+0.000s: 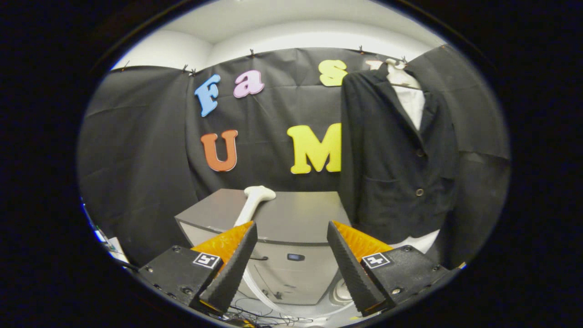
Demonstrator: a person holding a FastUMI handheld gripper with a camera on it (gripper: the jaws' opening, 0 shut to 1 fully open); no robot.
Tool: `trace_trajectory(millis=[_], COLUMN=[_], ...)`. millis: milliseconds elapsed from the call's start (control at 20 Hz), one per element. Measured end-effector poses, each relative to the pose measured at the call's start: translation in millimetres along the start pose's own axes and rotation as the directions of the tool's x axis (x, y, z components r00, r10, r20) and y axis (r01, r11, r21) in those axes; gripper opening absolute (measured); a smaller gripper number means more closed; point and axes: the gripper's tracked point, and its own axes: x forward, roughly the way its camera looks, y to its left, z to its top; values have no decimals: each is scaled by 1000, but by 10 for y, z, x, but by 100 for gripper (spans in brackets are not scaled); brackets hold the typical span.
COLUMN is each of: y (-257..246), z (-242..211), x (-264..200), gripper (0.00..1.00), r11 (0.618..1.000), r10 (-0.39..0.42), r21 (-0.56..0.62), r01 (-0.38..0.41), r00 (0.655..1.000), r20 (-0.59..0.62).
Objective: Iron the clothes twice with a garment steamer, once on the left side and once on the right side.
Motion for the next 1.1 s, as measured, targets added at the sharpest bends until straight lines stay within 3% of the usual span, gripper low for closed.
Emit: trace_trajectory(millis=[350, 650, 850, 900, 1050, 1100], y=[708, 990, 1049, 1060, 1036, 1060], z=[-13, -276, -548, -510, -496, -519], x=[1216, 2051, 2335, 2374, 2404, 2379], gripper=[97, 94, 84, 80, 58, 57], r11=[997, 994, 993, 994, 999, 999], r10=[66, 49, 35, 32, 24, 31], r21=[-41, -81, -98, -91, -29, -25], r01=[-72, -69, -72, -64, -35, -41], r00=[991, 972, 941, 950, 949, 948], r20=[-117, -231, -335, -311, -314, -317])
